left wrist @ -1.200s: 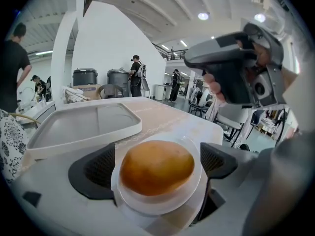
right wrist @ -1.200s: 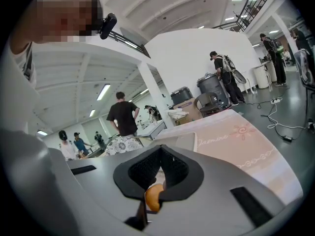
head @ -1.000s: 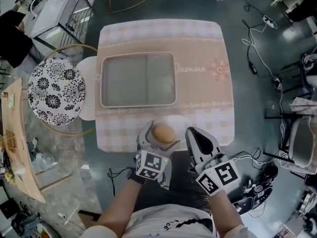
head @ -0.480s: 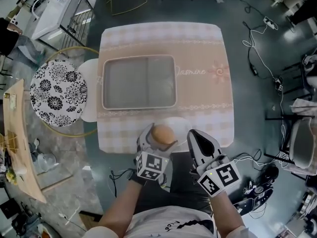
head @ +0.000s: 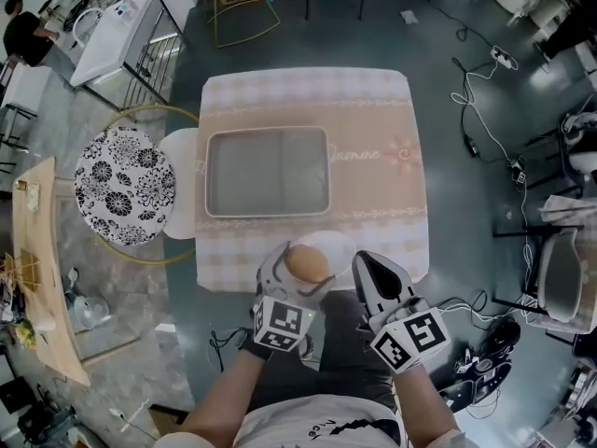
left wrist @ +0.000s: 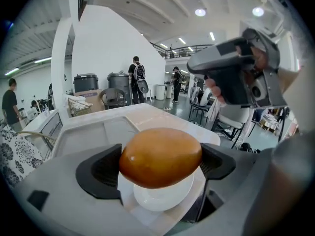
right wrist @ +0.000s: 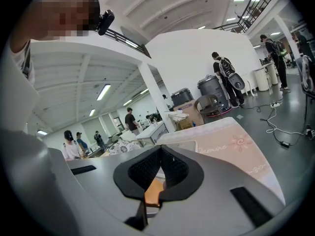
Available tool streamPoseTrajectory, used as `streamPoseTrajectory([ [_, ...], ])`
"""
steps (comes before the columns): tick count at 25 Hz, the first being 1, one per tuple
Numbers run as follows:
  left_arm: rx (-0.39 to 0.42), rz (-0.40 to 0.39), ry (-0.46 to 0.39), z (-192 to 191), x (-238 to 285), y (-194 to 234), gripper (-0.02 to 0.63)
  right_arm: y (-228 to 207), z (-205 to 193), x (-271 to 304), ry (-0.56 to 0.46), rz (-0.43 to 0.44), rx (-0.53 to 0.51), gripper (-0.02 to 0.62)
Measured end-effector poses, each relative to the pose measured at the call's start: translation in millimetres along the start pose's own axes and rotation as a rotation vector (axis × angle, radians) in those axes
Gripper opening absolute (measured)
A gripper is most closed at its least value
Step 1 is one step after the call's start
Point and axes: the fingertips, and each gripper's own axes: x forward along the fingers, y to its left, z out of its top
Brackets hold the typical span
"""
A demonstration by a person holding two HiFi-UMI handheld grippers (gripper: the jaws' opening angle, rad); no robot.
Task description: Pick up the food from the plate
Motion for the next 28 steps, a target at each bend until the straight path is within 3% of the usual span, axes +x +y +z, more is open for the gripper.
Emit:
streamPoseTrajectory([
  [17, 0.037, -0.051, -0.094, 122, -96, -13, 0.492, 58, 94, -31, -0.088, 0.025, -0.055, 0.014],
  [28, 0.048, -0.059, -0.155, 175, -153, -26, 0.492, 88, 130, -50, -0.129, 0.046, -0.109, 0.012],
])
